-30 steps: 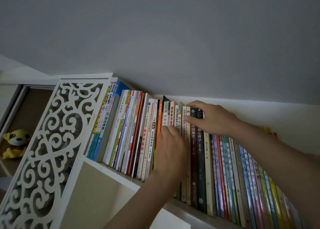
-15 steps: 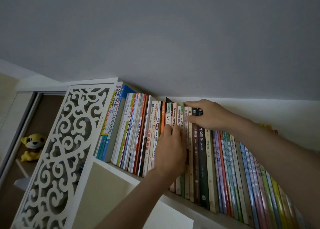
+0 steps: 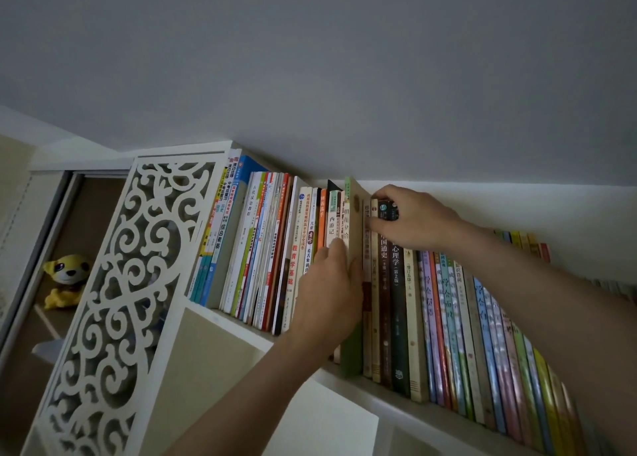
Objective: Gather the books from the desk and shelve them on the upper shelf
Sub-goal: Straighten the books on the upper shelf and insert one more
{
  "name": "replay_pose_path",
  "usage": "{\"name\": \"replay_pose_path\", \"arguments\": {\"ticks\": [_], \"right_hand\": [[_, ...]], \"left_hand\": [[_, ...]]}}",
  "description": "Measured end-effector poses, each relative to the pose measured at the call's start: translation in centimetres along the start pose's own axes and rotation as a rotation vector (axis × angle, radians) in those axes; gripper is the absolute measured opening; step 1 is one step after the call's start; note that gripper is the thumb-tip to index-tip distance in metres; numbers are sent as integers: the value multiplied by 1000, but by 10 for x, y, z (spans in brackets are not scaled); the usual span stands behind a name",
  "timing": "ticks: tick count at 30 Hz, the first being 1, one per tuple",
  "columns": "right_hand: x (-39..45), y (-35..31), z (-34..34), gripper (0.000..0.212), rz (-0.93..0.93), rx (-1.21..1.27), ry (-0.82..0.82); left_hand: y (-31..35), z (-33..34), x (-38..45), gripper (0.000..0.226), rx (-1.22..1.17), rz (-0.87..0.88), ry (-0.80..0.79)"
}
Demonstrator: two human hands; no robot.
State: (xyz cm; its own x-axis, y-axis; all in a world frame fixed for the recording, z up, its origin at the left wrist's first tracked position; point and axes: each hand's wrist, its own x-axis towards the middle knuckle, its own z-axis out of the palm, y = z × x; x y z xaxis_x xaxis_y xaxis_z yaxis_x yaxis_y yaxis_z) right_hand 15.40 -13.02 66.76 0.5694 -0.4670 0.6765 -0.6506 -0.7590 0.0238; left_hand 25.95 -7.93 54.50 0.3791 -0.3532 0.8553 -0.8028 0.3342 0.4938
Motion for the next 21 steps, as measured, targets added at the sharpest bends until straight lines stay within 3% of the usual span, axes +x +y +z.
{"name": "replay_pose_path", "arguments": {"ticks": [5, 9, 14, 21], "right_hand": [[6, 3, -1, 37, -8, 27, -5], [14, -1, -4, 51, -41, 37, -73], [16, -2, -4, 56, -81, 133, -128], [11, 4, -9, 55, -128, -18, -100]], "left_hand": [[-9, -85, -20, 17, -73, -32, 126], [-32, -137, -19, 19, -60, -99, 81], [-38, -139, -23, 16, -130, -107, 38], [-26, -130, -18, 21, -64, -60, 15]]}}
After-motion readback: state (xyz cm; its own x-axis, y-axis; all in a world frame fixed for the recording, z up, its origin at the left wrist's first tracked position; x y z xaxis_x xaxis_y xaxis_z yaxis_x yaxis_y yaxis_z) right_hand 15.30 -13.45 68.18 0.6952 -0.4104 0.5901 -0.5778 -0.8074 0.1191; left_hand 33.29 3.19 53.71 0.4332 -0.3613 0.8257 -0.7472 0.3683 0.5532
